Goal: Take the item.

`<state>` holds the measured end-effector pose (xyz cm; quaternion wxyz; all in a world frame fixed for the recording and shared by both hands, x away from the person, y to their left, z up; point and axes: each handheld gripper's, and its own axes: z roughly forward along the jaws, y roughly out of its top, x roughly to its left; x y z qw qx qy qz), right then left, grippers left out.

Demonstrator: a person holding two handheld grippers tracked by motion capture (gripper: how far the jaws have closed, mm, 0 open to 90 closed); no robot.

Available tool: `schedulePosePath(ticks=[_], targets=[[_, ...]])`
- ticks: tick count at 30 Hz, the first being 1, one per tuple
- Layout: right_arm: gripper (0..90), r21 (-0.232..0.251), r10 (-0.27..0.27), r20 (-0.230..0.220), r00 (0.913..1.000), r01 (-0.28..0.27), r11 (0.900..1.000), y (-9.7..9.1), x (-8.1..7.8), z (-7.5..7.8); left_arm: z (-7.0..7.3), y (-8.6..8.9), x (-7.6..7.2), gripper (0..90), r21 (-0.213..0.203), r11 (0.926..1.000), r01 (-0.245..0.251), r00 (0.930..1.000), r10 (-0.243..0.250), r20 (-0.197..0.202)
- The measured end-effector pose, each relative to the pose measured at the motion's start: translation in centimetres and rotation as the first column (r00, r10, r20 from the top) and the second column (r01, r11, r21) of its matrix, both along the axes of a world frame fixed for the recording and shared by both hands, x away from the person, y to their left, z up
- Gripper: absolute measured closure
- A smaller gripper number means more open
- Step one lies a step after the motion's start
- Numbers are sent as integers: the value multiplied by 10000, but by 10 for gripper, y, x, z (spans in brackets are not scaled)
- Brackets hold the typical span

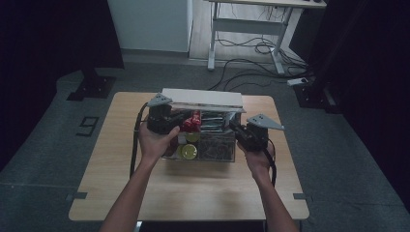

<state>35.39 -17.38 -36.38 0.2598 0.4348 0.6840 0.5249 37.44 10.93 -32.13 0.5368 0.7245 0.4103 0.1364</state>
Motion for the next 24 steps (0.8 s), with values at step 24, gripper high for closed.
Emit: schedulePosePath(ticks=[24], targets=[[883,1100,12,419,9991,-58,9939,-32,-27,-2,-1,0,0,900,24,10000,-33,10000,33,19]])
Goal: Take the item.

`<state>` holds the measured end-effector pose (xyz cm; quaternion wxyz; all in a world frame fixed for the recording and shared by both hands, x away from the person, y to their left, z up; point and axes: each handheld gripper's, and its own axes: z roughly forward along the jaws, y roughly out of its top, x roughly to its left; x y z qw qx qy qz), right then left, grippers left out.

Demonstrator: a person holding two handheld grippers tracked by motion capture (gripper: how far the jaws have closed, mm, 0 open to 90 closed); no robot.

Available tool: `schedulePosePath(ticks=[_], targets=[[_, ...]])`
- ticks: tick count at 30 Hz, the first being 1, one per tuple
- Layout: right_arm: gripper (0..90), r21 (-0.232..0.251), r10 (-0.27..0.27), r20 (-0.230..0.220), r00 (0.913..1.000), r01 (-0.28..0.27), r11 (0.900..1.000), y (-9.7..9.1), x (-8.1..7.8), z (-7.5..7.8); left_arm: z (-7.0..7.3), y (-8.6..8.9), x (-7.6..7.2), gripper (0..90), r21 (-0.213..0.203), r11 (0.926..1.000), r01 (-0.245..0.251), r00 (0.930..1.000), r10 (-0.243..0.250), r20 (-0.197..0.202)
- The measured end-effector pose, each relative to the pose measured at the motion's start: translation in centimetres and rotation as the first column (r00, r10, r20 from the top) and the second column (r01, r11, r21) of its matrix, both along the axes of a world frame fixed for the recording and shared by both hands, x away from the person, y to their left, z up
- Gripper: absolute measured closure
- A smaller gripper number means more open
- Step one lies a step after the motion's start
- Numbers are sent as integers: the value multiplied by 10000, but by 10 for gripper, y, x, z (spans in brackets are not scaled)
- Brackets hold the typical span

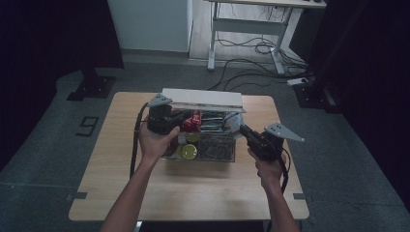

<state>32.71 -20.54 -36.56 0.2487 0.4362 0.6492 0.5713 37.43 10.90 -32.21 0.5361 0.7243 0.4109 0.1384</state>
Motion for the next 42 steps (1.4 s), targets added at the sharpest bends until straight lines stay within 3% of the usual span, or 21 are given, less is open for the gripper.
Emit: schedulePosePath(ticks=[17,42], targets=[[888,308,-362,254,9990,354,9989,-27,-13,-6,-1,0,-1,900,-3,10000,-10,10000,10,-29],[890,353,-726,130,9973,721,9968,-51,-20,-20,-3,1,-1,900,-9,10000,-49,10000,49,-57]])
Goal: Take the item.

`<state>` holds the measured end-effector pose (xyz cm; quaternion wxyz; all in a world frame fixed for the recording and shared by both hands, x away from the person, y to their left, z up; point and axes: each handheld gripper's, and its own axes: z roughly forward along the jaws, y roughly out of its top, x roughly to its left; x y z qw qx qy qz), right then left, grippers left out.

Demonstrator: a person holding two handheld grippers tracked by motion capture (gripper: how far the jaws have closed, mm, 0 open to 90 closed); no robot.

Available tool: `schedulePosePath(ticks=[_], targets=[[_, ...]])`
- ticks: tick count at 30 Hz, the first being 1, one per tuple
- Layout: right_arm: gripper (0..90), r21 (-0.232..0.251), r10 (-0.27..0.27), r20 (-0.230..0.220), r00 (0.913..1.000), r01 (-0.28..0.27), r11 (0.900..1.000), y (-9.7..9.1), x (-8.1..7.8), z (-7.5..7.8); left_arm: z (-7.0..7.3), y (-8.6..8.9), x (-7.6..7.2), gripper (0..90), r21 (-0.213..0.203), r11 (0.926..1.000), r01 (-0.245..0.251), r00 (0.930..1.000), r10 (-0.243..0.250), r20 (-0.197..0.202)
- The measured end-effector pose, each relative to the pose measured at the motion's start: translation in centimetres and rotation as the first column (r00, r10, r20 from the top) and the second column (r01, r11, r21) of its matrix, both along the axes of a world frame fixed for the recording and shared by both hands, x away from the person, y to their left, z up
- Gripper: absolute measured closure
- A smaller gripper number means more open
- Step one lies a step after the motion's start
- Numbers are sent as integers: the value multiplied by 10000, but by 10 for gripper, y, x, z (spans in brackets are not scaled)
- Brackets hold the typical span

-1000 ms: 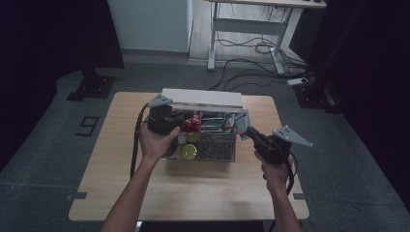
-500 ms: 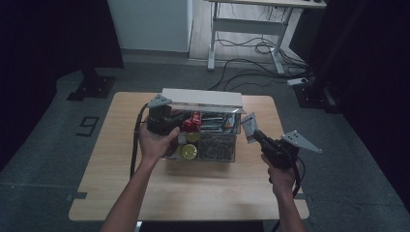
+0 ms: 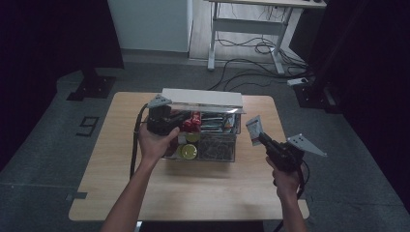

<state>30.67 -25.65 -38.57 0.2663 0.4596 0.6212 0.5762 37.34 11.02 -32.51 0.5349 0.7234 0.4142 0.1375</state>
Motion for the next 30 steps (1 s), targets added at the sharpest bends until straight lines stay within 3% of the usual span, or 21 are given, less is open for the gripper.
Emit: schedulePosePath(ticks=[19,30], targets=[[890,-166,-288,-703,9971,277,9995,-12,3,-35,0,-1,-1,900,22,10000,-4,10000,4,16],[890,-276,-417,-1257,9912,385,9989,-16,5,-61,-1,-1,-1,900,20,10000,-15,10000,15,30]])
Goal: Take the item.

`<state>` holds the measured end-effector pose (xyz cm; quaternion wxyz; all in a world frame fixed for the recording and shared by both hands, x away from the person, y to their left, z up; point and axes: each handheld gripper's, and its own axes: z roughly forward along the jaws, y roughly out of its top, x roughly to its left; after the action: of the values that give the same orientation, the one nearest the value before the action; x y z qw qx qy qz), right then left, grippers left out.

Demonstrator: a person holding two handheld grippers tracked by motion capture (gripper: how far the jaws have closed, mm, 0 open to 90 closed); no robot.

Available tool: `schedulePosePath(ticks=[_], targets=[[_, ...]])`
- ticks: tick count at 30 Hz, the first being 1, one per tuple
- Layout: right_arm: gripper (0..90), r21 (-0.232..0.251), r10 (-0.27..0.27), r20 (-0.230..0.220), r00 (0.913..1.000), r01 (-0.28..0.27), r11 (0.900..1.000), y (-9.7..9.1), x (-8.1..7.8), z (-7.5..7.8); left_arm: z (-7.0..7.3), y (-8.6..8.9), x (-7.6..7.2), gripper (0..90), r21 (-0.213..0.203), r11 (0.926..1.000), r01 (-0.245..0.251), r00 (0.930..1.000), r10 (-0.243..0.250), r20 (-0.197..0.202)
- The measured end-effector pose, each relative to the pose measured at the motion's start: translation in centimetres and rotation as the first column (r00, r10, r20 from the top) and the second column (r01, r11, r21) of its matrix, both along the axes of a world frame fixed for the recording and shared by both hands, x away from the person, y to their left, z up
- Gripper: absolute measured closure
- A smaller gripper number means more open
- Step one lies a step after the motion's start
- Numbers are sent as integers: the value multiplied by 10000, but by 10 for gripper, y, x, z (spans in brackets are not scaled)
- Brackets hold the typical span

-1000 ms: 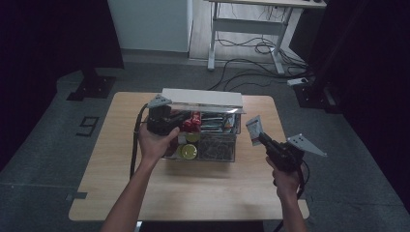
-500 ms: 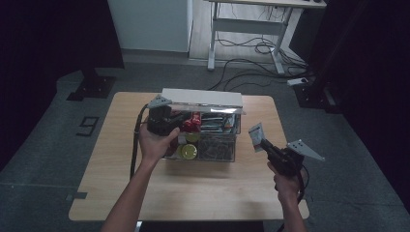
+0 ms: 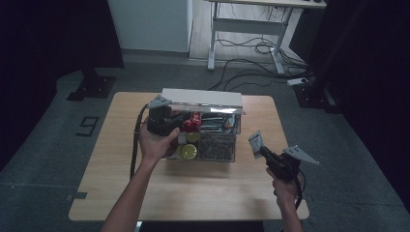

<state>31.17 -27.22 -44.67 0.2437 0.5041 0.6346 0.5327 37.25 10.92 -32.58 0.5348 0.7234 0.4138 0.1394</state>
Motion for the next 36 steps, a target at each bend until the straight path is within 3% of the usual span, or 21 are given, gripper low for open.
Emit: schedulePosePath(ticks=[21,36], targets=[[890,-40,-147,-892,9959,144,9999,0,6,-41,-2,-4,1,900,60,10000,29,10000,-28,-81],[890,-95,-244,-1443,9892,233,9997,0,11,-58,-4,-5,1,900,88,10000,40,10000,-39,-88]])
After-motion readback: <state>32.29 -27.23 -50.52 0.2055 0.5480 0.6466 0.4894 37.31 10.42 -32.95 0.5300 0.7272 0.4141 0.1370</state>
